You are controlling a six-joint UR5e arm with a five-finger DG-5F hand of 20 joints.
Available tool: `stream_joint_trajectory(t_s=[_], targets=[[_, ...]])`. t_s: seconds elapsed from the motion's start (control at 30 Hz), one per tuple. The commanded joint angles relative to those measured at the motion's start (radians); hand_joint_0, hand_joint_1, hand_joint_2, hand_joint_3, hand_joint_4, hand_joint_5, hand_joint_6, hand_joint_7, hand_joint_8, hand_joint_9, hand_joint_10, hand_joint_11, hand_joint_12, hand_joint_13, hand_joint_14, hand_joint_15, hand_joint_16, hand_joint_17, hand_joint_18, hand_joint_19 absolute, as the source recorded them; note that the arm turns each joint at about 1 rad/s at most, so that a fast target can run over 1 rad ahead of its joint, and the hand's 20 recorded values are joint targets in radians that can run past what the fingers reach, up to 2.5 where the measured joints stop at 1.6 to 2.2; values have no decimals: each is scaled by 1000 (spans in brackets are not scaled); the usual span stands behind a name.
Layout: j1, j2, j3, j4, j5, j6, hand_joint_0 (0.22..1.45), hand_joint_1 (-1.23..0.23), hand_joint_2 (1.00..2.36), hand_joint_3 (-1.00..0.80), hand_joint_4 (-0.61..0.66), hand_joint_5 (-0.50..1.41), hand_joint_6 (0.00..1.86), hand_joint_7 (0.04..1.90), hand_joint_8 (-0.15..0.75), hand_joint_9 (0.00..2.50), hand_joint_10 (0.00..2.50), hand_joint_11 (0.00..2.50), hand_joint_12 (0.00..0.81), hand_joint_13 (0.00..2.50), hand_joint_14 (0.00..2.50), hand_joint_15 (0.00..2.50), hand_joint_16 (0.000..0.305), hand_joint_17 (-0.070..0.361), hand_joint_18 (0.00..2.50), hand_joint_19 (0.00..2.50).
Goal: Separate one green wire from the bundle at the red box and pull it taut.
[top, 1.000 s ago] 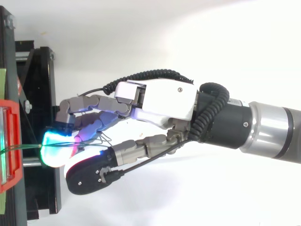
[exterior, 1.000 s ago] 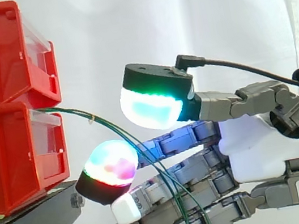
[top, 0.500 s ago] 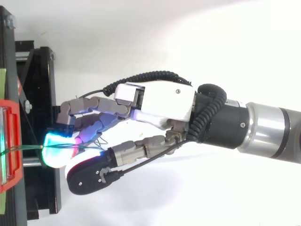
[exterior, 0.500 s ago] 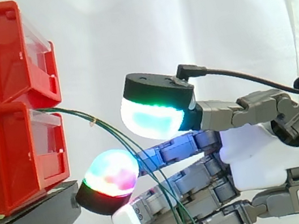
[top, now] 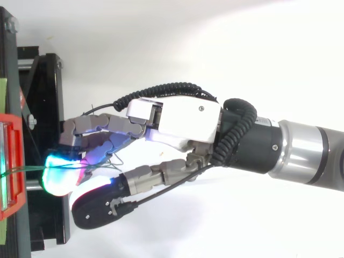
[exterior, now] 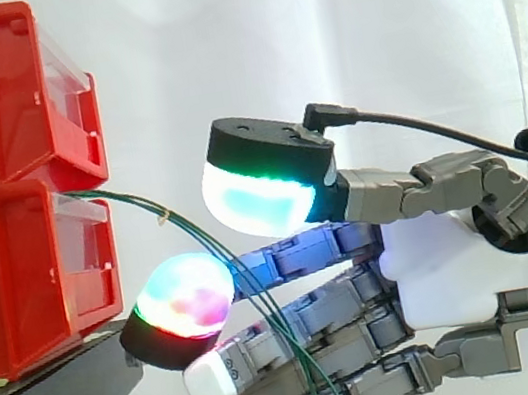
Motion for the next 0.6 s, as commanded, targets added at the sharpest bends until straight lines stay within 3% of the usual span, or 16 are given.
stream_joint_trajectory(t_s=[0.0, 0.33, 0.57], targets=[[2, -3, 1, 27, -2, -8, 556, -636, 1011, -372, 190, -73, 501, 1288, 266, 701, 12, 332, 331, 440, 7, 170, 50, 113, 494, 383], [-15, -3, 0, 41, -16, -26, 558, -635, 1011, -375, 192, -73, 501, 1282, 266, 700, 12, 336, 331, 441, 7, 170, 50, 112, 495, 383], [-17, -5, -5, 39, -20, -32, 558, -635, 1011, -372, 187, -73, 501, 1282, 265, 703, 12, 334, 330, 442, 7, 174, 50, 112, 495, 383]])
